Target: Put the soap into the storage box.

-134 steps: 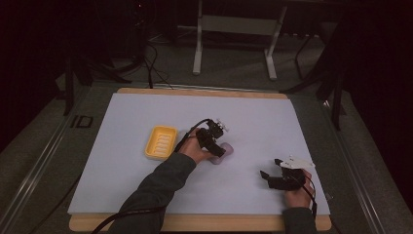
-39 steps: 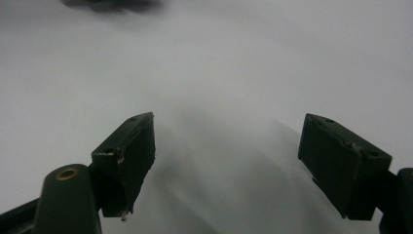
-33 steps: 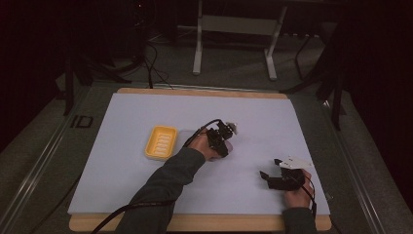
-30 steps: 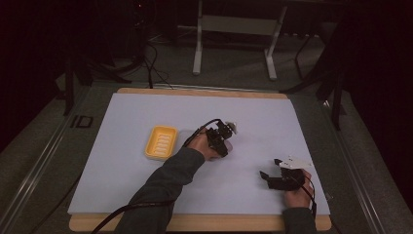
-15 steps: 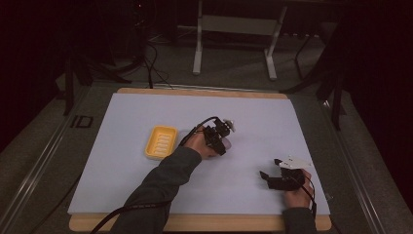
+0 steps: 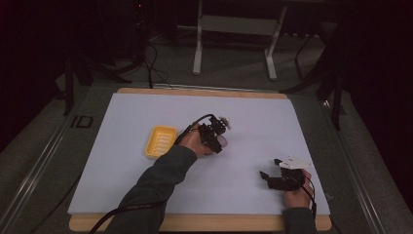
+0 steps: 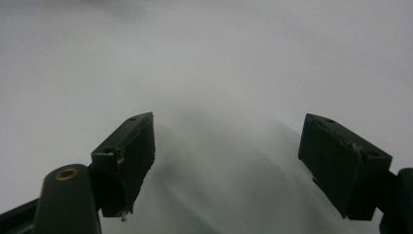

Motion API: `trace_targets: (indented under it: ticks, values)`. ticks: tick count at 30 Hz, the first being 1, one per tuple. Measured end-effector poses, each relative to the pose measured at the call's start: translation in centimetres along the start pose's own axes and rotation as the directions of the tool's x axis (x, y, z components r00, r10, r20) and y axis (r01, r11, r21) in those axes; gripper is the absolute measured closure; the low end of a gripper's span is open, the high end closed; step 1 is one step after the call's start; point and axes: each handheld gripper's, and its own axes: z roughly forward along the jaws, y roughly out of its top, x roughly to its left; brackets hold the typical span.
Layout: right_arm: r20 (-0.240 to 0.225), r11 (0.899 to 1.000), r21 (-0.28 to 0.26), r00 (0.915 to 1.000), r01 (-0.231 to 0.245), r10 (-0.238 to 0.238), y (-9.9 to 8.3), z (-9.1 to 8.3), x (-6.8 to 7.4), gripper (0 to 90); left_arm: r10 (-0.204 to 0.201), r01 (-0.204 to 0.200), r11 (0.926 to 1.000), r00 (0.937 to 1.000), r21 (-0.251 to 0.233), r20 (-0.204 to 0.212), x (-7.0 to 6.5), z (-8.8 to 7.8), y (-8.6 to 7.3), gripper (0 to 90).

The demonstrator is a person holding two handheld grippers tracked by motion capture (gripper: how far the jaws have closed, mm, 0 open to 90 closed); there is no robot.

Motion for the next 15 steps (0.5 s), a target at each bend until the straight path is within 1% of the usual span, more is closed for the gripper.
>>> trace_targets:
  ticks: [7,15]
  values:
    - [0.001,1.000,-0.001,1.0000,0.000,0.000,0.00,0.00,0.01,20.8,-0.014,0.014,0.9999,0.9999,-0.006,-0.002,0.56,-0.40,-0.50,50.0]
    - [0.001,1.000,0.000,1.0000,0.001,-0.001,0.00,0.00,0.01,20.8,-0.017,0.017,0.9998,0.9998,-0.005,-0.008,1.04,-0.88,-0.93,50.0]
